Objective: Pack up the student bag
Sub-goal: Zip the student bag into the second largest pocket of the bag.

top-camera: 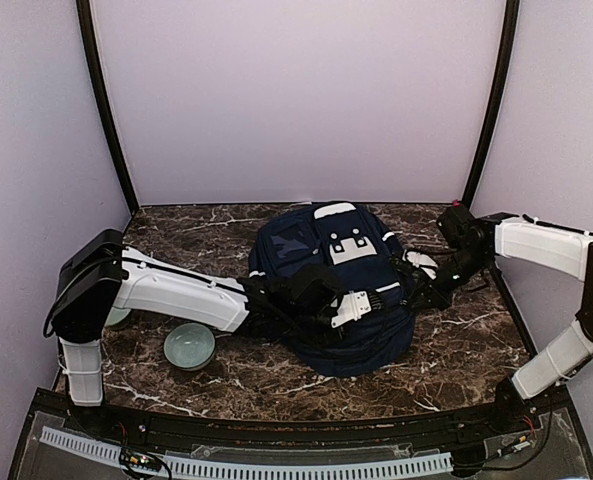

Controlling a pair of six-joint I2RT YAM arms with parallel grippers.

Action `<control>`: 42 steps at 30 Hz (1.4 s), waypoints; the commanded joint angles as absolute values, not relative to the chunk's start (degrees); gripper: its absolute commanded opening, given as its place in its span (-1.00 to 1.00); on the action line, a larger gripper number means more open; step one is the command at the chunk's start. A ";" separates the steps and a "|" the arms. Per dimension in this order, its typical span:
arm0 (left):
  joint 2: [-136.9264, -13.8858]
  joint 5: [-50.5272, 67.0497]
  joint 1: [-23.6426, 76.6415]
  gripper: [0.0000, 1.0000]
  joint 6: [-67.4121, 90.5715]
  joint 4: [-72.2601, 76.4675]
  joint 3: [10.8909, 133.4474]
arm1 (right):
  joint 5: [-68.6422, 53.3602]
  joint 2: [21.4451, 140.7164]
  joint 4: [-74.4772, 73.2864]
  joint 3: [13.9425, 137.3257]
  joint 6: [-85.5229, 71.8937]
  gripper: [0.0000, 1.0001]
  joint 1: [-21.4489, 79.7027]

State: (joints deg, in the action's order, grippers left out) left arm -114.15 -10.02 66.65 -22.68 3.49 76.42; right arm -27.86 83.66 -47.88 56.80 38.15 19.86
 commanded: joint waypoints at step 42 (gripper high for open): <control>-99.38 -21.34 67.21 0.10 -22.57 0.35 70.70 | -15.83 78.20 -33.68 64.98 27.84 -0.01 11.86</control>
State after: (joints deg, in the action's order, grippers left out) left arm -109.45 -16.62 68.36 -24.27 4.19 71.40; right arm -20.49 84.90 -36.23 62.37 29.21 12.75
